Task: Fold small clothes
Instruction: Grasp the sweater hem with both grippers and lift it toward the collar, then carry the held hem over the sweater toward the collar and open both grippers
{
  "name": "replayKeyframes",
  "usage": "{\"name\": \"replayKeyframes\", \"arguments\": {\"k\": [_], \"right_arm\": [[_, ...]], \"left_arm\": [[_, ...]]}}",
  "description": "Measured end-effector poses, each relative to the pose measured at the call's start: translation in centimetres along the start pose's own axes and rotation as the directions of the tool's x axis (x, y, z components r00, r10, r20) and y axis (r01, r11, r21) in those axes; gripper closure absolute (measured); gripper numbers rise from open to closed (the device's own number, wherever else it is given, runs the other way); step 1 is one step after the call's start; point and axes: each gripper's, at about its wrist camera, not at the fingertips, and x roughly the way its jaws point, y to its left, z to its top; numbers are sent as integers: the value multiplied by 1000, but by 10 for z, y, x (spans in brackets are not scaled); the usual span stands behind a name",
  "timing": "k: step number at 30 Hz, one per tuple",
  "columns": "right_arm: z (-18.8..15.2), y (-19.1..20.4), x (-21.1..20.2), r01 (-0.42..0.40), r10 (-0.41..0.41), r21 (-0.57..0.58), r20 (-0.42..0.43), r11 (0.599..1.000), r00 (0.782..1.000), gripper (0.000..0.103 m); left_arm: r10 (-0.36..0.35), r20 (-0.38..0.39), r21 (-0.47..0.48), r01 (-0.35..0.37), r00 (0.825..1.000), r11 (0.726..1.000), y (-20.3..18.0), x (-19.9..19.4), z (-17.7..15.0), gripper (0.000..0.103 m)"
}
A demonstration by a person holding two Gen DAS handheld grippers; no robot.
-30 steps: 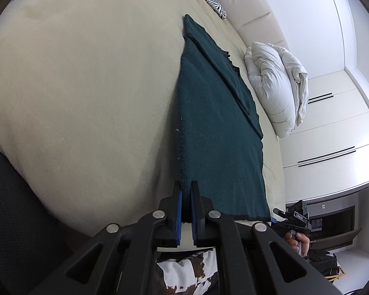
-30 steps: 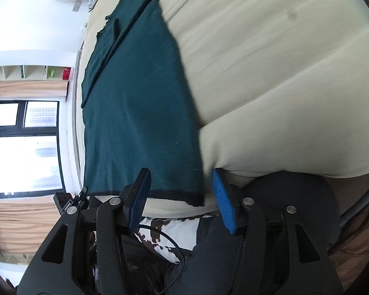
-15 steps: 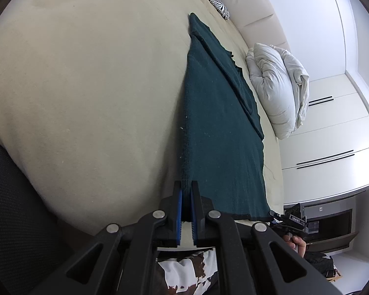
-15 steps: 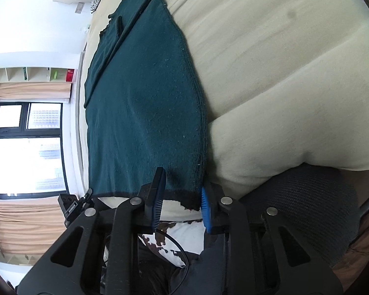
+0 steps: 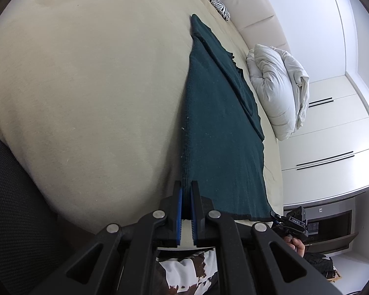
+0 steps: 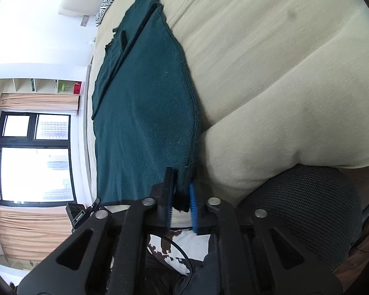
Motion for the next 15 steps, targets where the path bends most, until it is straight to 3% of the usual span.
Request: {"name": "replayKeyframes", "arguments": {"k": [9,15], "right_arm": [[-2,-11,-12,-21,21,24,29,999,999,95],[-8,-1,-20,11,-8,-38,78,999,997,97]], "left_arm": [[25,21,30,-25,999,999,-8,-1,-3,97],[11,26,46,-12,1000,999,-14,-3,-4,98]]}}
